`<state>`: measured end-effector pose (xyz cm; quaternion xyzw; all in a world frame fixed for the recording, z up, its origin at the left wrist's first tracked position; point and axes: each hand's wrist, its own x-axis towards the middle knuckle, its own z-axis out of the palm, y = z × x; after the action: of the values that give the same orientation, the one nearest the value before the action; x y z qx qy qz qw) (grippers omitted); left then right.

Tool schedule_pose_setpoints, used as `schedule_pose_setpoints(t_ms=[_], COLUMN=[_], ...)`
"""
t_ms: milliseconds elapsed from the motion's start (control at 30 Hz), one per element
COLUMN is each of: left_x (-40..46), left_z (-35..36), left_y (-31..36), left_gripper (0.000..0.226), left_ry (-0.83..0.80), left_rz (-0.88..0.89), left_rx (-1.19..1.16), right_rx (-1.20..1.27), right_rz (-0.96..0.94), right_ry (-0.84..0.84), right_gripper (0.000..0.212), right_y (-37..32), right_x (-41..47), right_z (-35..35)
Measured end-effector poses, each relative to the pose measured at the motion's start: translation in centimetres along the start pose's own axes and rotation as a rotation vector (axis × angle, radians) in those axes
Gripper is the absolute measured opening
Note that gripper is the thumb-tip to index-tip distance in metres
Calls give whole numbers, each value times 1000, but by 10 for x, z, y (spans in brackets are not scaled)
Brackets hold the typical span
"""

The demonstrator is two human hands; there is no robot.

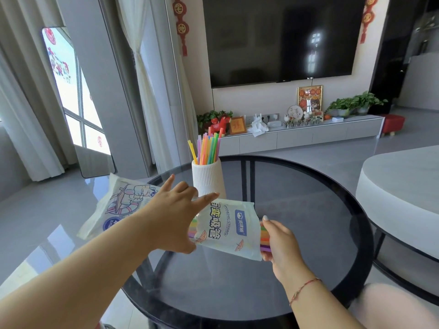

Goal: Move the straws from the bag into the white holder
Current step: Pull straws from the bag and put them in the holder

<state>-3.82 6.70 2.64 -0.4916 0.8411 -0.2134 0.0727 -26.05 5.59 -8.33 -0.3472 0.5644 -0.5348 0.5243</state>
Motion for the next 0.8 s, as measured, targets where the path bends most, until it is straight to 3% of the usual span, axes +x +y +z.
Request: schedule_pose_setpoints(t_ms=[300, 800], left_x=[6, 4], left_z=[-21, -10], left_y=[2, -6], left_gripper=[112, 115], left_ry=[38, 65], left_rz=[86, 8], left_rx=[163, 12], right_rx=[57, 72], right_rz=[64, -23], right_ry=[-77, -56], right_gripper=[32, 33], right_y=[7, -3], right_x=[1, -3], right_z=[3, -3])
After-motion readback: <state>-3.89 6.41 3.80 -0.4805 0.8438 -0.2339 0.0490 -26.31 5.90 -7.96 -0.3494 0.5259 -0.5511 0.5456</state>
